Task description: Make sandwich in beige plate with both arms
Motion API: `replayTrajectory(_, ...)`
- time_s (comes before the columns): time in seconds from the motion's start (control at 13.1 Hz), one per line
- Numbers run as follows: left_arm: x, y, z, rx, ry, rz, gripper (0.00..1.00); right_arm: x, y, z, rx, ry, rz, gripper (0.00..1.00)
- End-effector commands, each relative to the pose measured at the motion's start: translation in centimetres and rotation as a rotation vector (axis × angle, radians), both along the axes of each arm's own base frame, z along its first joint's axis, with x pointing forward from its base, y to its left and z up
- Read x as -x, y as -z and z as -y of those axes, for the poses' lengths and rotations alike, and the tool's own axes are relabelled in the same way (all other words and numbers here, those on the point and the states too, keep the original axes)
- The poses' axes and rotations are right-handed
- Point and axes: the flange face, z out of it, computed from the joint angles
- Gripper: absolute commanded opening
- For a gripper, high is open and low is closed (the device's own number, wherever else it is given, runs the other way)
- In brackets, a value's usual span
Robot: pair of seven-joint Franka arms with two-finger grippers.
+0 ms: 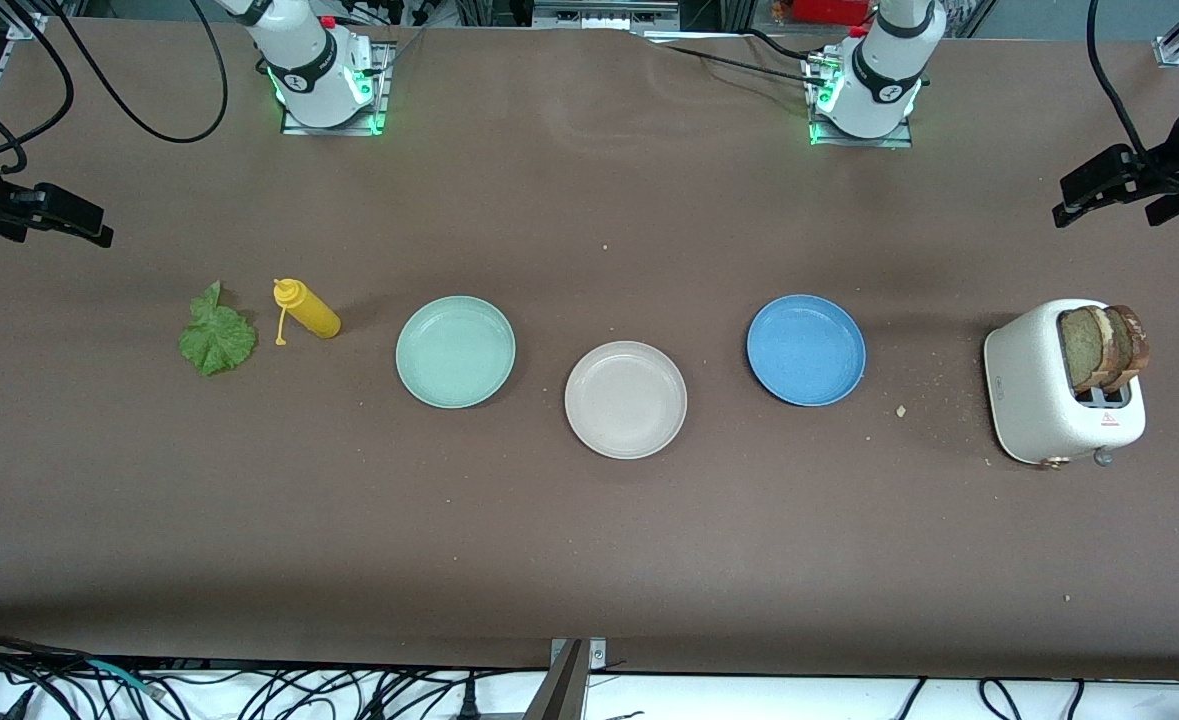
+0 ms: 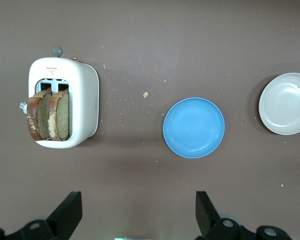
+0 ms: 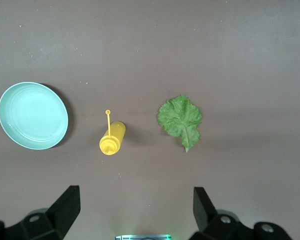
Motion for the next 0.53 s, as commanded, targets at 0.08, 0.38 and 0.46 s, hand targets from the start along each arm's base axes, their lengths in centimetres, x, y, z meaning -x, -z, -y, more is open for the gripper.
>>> replayTrajectory(0.08,0.3,-0.3,-1.3,-0.03,-0.013,-0.004,1.0,0.4,-0.4,0.1,-0.021,0.003,0.002,1.0)
replayTrajectory(0.38,0.1,-0.3,-2.4,-0.029,-0.031,-0.001,1.0,0.3,-0.2,0.1,-0.021,0.003,-0.002,1.0)
replayTrajectory(0.46,0.1,-0.3,-2.4,-0.03,-0.033,-0.001,1.0,0.4,-0.3,0.1,-0.021,0.003,-0.001,1.0)
